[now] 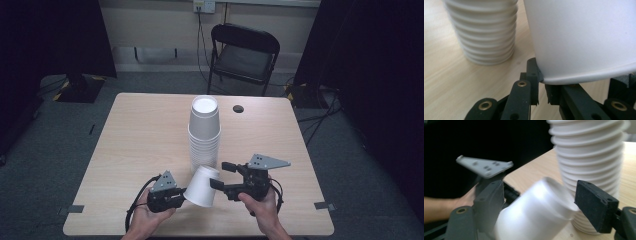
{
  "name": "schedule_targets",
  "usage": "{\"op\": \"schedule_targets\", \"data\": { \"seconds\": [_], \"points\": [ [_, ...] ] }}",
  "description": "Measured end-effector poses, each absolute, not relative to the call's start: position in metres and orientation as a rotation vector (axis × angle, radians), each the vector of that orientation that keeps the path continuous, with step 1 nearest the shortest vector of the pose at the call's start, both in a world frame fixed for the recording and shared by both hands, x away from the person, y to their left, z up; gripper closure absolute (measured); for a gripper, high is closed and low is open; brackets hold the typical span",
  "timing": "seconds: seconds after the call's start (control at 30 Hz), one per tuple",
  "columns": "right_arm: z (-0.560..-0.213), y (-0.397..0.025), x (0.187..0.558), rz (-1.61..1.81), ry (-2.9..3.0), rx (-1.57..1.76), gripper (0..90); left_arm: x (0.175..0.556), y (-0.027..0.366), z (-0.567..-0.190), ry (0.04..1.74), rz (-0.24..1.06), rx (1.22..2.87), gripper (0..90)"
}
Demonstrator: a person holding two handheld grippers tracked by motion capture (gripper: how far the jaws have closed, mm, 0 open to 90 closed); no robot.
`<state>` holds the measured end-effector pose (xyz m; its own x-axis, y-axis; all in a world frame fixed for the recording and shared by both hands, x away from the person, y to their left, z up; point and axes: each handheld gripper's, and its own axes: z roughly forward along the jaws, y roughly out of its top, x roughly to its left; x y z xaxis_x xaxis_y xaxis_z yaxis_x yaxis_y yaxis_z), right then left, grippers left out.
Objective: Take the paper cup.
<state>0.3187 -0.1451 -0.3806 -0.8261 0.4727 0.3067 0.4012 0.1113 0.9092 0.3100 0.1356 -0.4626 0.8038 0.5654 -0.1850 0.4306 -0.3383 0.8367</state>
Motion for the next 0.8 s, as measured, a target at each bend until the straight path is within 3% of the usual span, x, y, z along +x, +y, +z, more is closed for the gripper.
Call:
{"op": "schedule_targets", "data": {
  "seconds": [0.2, 0.3, 0.67, 0.8],
  "points": [
    [-0.376, -0.136, 0.319, 1.803, 2.372, 0.821, 27.2, 0.312, 0.135, -0.464, 0.747, 0.156, 1.998, 82.9],
    [-0.376, -0.123, 0.323, 1.706, 2.428, 0.791, 23.8, 0.312, 0.134, -0.465, 0.736, 0.137, 2.009, 82.9],
    [-0.381, -0.112, 0.324, 1.637, 2.466, 0.715, 36.0, 0.311, 0.133, -0.466, 0.712, 0.099, 2.035, 82.9],
    [-0.385, -0.114, 0.326, 1.6, 2.484, 0.71, 45.6, 0.311, 0.132, -0.467, 0.71, 0.092, 2.035, 82.9]
  ]
}}
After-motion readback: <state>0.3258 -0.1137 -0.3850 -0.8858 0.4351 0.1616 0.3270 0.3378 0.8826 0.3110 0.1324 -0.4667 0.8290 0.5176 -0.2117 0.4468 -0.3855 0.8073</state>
